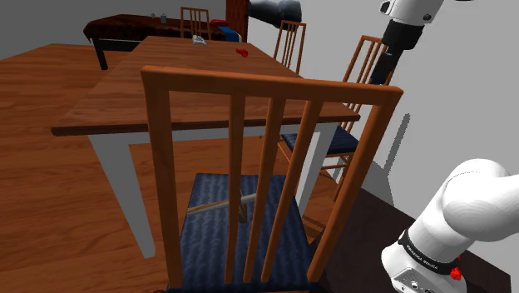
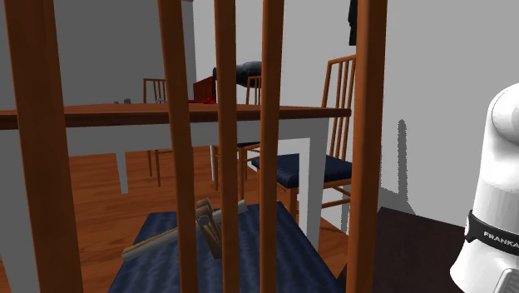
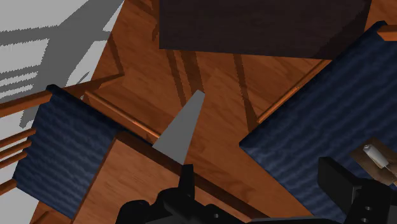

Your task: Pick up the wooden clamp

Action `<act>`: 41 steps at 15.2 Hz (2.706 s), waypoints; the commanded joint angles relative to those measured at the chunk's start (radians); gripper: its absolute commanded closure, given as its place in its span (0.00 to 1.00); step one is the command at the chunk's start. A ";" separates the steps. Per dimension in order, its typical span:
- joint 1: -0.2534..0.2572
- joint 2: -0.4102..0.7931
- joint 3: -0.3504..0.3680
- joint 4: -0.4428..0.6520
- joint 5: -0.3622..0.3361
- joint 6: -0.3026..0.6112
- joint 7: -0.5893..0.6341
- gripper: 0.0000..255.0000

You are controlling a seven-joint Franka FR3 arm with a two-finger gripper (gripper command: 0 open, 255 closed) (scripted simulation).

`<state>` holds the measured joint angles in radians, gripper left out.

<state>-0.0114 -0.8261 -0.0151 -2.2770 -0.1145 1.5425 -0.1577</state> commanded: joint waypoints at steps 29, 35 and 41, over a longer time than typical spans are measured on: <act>0.206 0.867 0.260 0.248 -0.001 0.355 0.028 0.00; 0.262 1.072 0.299 0.374 -0.047 0.369 0.042 0.00; 0.333 1.279 0.323 0.525 -0.098 0.359 0.047 0.00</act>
<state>0.3079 0.4172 0.3043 -1.7791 -0.2038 1.9035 -0.1119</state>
